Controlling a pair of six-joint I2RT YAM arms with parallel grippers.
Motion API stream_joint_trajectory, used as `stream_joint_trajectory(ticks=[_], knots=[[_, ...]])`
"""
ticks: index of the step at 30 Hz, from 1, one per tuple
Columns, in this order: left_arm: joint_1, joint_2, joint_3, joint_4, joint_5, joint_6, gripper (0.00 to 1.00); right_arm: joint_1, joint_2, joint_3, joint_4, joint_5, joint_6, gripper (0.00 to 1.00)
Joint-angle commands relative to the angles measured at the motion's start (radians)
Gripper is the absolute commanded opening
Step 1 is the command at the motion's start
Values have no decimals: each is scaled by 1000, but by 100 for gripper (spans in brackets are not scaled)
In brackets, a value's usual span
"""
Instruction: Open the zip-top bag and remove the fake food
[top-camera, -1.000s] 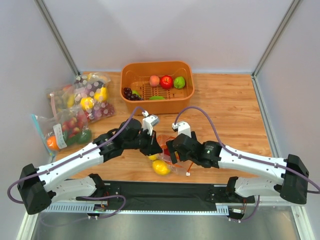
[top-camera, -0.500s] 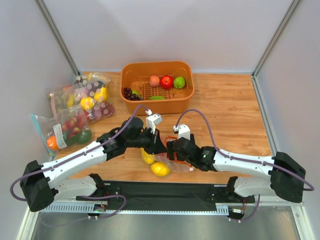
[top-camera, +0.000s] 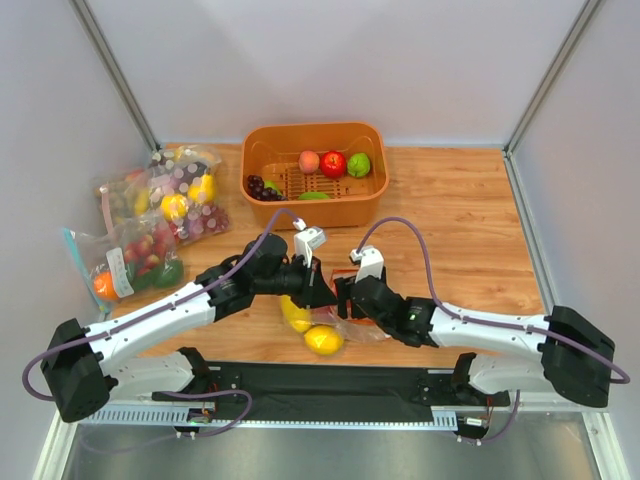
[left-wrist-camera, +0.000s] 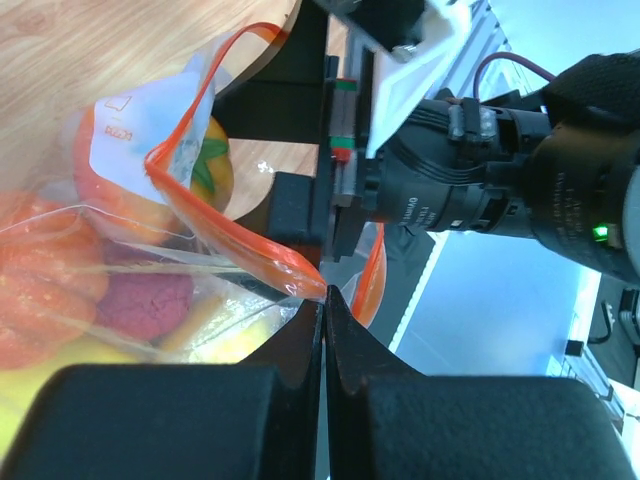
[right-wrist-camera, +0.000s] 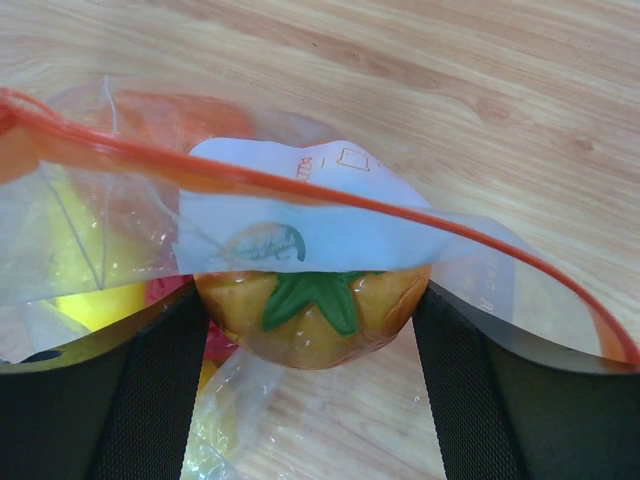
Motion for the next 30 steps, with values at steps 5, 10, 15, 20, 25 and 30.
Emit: stream_joint_trajectory(ticks=[5, 10, 15, 20, 25, 30], knots=[[-3, -8, 7, -19, -63, -1, 0, 2, -166, -19, -17, 40, 11, 44], [13, -18, 28, -85, -132, 4, 0, 5, -368, -42, -169, -7, 23, 42], [85, -29, 7, -91, -135, -40, 0, 7, -519, -24, -326, -68, 20, 42], [118, -32, -27, -82, -135, -59, 0, 8, -623, 30, -439, -90, 23, 41], [118, -43, -50, -83, -125, -51, 0, 8, -619, 141, -469, -50, -8, 39], [118, -64, -62, -86, -102, -44, 0, 1, -472, 261, -438, -15, -80, 38]])
